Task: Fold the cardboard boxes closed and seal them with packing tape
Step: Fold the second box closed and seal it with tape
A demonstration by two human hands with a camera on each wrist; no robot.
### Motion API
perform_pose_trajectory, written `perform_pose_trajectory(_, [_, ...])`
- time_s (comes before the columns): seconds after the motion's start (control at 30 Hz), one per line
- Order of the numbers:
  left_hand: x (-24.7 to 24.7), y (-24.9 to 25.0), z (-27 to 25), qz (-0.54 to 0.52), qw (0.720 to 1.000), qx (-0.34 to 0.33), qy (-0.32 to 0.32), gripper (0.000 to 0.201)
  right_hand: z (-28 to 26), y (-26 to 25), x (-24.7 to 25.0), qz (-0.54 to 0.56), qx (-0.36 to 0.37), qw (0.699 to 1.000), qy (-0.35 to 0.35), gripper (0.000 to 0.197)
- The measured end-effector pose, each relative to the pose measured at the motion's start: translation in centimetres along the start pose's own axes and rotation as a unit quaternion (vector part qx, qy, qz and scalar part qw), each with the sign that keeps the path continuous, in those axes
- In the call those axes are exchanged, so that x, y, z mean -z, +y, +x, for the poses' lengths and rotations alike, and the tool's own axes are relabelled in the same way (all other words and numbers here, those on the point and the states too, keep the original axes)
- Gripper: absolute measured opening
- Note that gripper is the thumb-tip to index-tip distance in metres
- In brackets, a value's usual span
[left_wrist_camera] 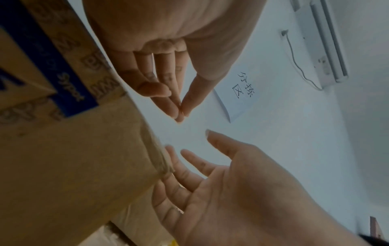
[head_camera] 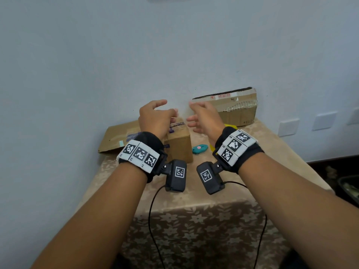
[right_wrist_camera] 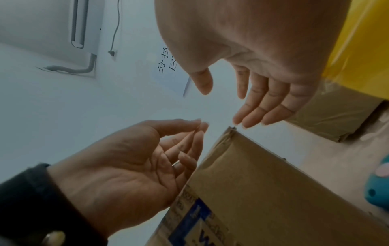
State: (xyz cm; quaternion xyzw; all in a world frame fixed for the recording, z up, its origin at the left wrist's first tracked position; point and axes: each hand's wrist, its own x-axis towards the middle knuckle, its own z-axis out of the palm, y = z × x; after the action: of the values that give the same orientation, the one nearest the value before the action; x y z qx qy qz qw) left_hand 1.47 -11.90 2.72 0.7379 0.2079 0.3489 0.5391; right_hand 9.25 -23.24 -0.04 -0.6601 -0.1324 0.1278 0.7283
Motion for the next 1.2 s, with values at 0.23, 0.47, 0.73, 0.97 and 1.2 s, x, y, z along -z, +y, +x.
perform_pose_trajectory(0.23, [0.0,-0.2,0.0,-0.009,1.000,-0.006,0.006,0.033,-1.2,-0.4,0.3,0.039,0.023,0.999,-0.006,0.043])
perform_pose_trajectory(0.47, [0.1,-0.2,-0.3,-0.001,1.000,-0.018,0.000,0.028,-1.6,-0.2,0.2,0.037,0.048,0.998,-0.012,0.046])
perform_pose_trajectory(0.73, [-0.2,-0.2,-0.7,0.022,1.000,-0.018,-0.005,0.024,-0.3,1.0,-0.5,0.006,0.049,0.998,0.046,0.041])
perform_pose_trajectory(0.97, [-0.9,-1.0,-0.2,0.105,0.993,-0.051,0.006,0.022,-0.2,1.0,-0.7,-0.083,0.046,0.994,0.047,0.043])
perform_pose_trajectory(1.2, [-0.7,-1.5,-0.2,0.140,0.989,-0.055,-0.002,0.022,0.2,1.5,-1.3,-0.095,0.014,0.995,0.009,0.039])
